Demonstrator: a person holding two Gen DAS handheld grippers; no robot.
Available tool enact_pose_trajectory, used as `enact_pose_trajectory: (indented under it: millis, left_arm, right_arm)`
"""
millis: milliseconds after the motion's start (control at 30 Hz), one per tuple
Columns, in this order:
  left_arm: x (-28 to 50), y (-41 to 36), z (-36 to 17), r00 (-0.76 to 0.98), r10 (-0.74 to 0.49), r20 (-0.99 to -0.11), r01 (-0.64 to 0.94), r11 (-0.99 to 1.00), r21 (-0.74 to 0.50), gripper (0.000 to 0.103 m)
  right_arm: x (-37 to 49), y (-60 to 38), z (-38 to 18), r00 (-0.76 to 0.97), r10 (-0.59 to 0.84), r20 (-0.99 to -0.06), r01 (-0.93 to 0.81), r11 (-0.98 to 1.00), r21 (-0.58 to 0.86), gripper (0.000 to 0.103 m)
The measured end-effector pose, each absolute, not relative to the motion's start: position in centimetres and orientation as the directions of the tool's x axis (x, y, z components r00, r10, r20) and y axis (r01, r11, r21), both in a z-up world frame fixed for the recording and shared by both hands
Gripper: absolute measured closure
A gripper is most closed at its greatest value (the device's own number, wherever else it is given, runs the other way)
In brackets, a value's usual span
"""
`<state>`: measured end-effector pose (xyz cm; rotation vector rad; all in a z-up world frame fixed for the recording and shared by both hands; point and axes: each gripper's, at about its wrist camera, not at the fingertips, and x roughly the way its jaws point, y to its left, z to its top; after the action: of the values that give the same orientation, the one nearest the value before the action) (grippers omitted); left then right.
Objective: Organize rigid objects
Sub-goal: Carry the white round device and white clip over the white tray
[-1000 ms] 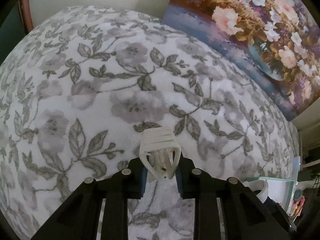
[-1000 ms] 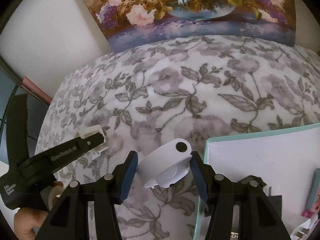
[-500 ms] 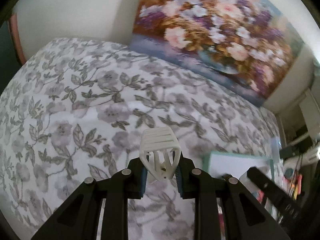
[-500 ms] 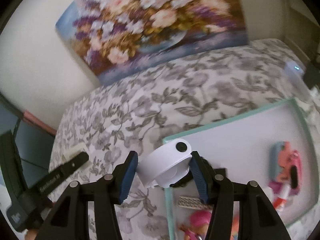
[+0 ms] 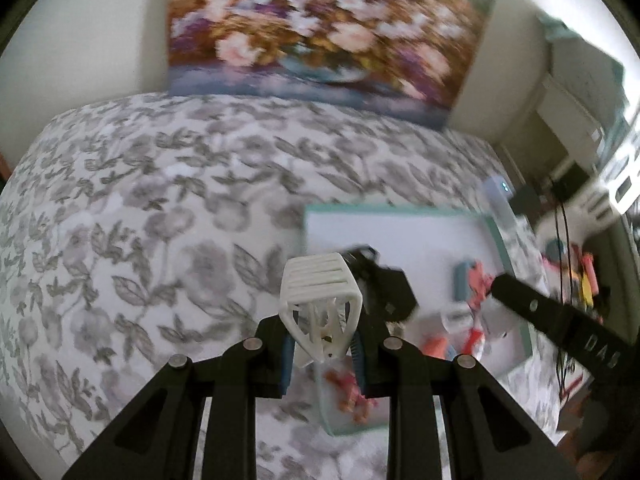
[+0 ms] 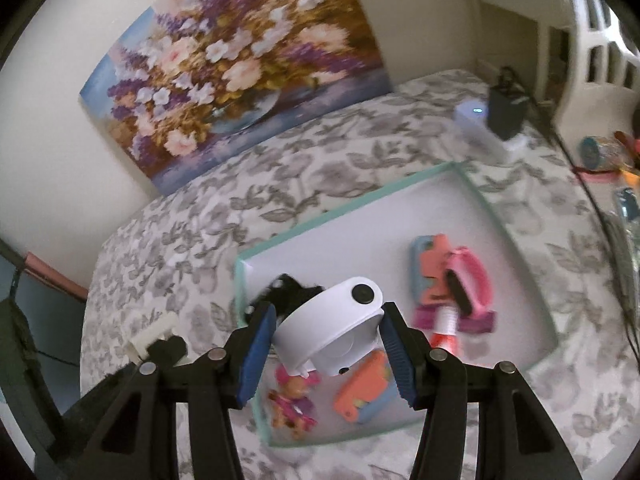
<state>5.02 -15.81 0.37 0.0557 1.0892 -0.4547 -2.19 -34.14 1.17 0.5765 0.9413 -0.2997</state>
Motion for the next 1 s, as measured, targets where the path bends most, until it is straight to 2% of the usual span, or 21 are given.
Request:
enact_pose_trajectory:
  millis: [433,1000]
  left_arm:
    - [0.7,-21.5,-1.2,0.349,-0.289,-0.892,0.521,0.851,-0.072,0.078]
    - [2.1,-22.4,-3.5,0.316,-0.254,-0.914,0.506,0.860,-0.065,0.078]
  right_arm:
    - [-4.7,-36.3,0.0,0.532,-0.017,-0.846,0.508,0.806,0.303,0.046]
    - [-3.5,-36.8,-4.2,0.416,0.010,-0.909,0.518,0.819,0.246,0.046]
